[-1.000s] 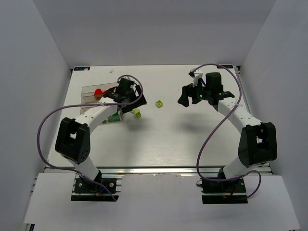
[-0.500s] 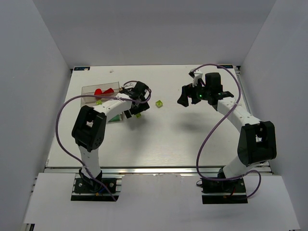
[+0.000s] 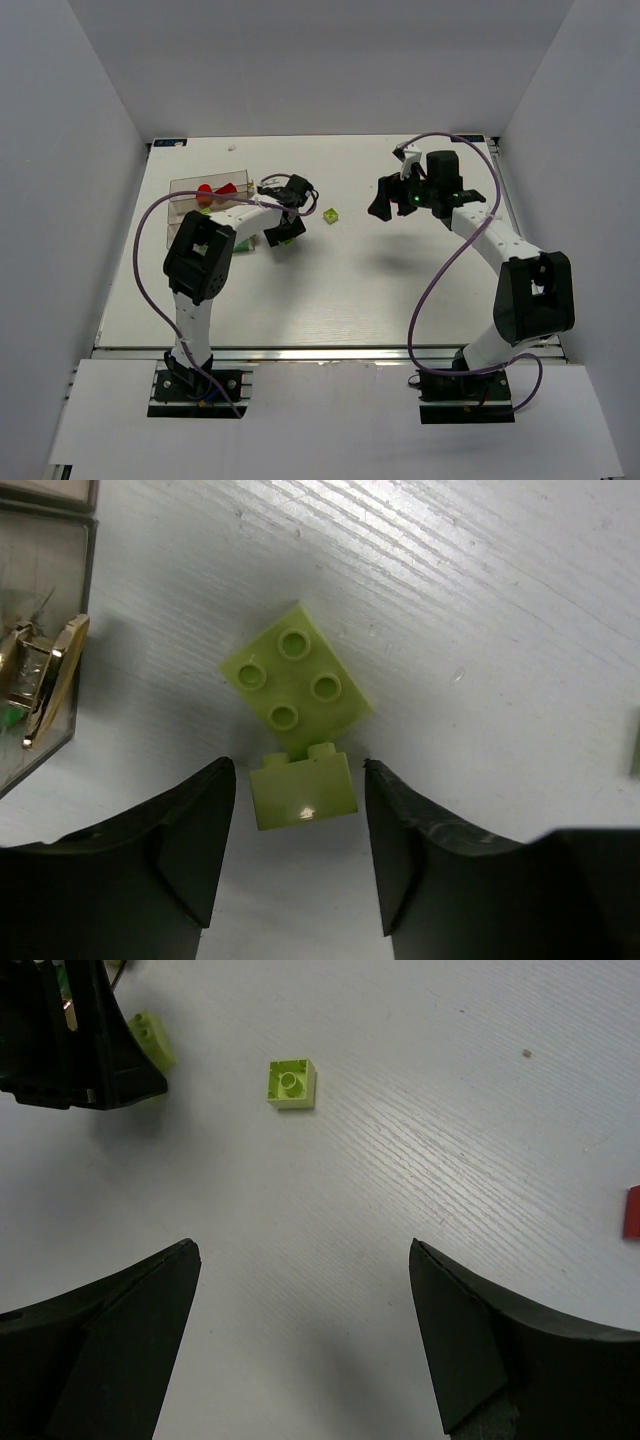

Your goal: Sort the legos into containers by color

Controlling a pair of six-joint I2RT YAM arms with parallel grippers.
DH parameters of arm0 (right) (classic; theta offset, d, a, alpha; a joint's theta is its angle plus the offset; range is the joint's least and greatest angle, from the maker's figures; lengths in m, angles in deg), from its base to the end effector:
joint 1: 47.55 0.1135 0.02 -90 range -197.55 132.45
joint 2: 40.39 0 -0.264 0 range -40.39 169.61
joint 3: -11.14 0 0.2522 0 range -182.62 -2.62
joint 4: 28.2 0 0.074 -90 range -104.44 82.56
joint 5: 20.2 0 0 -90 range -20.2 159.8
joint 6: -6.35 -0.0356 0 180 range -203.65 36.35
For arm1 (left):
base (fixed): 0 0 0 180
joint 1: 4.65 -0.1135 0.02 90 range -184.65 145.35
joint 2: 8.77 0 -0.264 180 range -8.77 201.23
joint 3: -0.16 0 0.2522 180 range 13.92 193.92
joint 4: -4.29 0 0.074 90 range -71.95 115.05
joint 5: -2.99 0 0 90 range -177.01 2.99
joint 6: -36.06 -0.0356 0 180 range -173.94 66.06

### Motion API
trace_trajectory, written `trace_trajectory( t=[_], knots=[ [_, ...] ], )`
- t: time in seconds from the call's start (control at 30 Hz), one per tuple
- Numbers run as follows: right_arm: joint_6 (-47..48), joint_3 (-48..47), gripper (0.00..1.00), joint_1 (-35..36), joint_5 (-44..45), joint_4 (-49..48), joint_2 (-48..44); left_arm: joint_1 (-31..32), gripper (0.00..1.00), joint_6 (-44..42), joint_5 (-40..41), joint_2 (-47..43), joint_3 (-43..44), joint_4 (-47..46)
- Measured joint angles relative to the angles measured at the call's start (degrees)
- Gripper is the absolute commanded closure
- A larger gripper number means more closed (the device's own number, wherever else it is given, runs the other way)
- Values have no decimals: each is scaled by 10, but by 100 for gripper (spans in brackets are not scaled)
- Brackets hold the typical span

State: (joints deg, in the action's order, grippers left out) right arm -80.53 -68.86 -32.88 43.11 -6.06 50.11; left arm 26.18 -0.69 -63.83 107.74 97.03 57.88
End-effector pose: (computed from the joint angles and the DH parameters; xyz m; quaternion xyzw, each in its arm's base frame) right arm 0.3436 0.1065 0.2745 -0.2414 0.8262 0.2485 0.4442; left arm 0.3559 -0.1961 0.1628 -0.2171 0.9450 0.0520 0.2392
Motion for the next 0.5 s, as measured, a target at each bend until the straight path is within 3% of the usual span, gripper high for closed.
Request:
trace_trajectory(
  t=[0.17, 0.4, 0.5],
  knots=[
    [-1, 0, 11, 0, 0, -3, 0, 0, 67, -3, -1, 1, 1, -9],
    [4, 0, 11, 0, -5, -8, 0, 0, 94, -20, -29, -3, 1, -24],
    [29, 0, 11, 0, -28, -8, 0, 0, 98, -34, -41, -21, 1, -26]
  ],
)
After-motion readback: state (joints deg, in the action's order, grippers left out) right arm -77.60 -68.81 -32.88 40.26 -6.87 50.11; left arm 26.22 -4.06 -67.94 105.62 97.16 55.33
